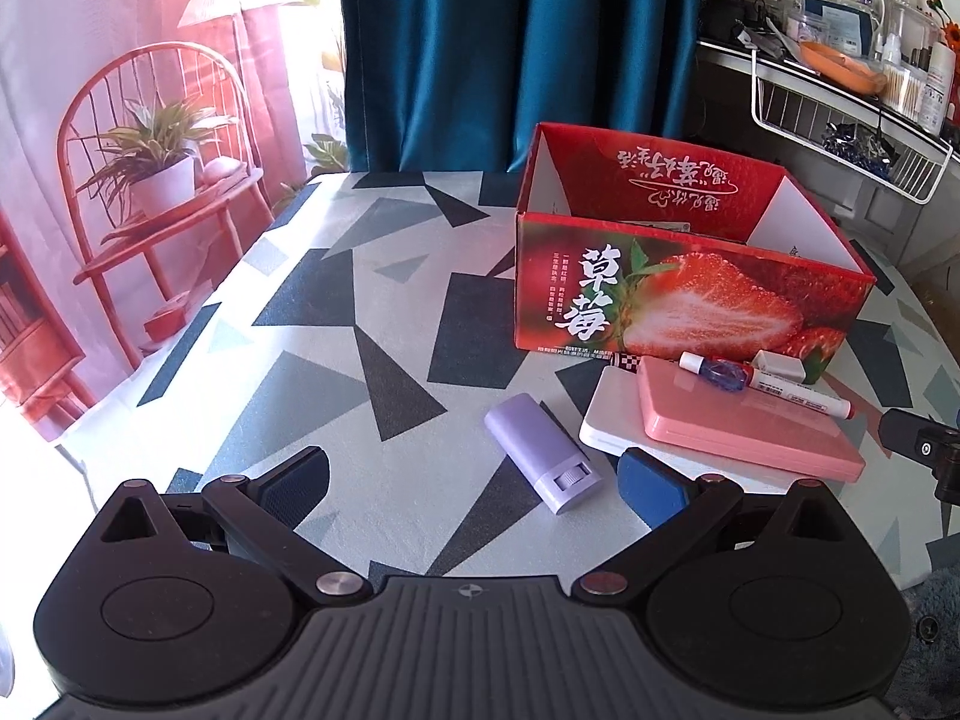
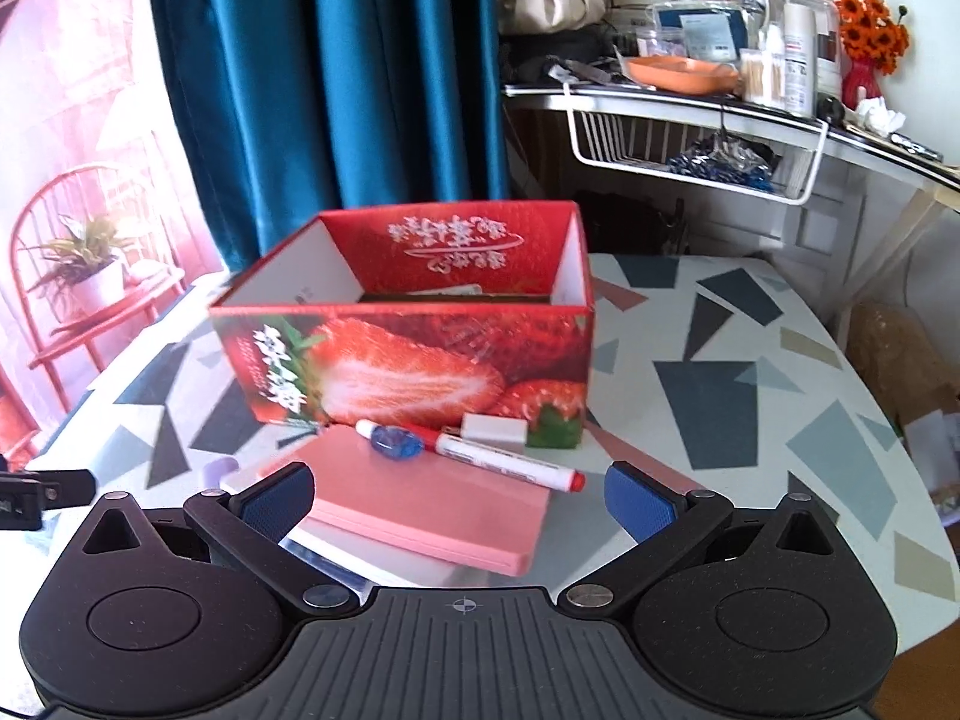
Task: Organize rigid objects
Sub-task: 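Move the right tool toward the clear blue-labelled packet beside the pink case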
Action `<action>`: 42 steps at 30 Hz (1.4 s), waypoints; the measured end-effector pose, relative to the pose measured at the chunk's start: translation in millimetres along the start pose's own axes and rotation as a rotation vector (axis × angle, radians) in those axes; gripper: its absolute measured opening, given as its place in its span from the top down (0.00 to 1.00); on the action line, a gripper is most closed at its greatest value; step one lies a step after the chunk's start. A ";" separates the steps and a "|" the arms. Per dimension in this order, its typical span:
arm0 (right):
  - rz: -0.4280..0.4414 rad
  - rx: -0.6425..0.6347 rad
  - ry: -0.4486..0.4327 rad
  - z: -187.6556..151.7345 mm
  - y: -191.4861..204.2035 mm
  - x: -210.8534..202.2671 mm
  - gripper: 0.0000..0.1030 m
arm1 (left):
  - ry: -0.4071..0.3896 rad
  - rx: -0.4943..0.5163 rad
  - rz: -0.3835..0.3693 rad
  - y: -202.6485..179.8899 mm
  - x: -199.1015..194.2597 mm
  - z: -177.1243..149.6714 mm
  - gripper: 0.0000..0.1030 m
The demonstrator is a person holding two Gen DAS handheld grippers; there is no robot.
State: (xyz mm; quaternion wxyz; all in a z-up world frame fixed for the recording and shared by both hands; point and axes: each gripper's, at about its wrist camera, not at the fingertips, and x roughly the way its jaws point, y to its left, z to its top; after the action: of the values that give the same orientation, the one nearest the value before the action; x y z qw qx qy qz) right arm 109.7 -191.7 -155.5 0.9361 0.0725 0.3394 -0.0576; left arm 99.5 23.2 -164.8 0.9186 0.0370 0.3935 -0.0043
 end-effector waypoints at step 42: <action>0.029 0.063 0.123 -35.0 -16.9 47.7 0.01 | 0.163 -0.065 -0.064 6.5 62.6 -8.4 0.12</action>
State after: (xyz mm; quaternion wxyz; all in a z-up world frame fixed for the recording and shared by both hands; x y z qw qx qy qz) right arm 121.5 -205.0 -214.4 0.9114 0.1099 0.3933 -0.0503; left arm 136.9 31.6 -215.4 0.8836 -0.0049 0.4679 -0.0178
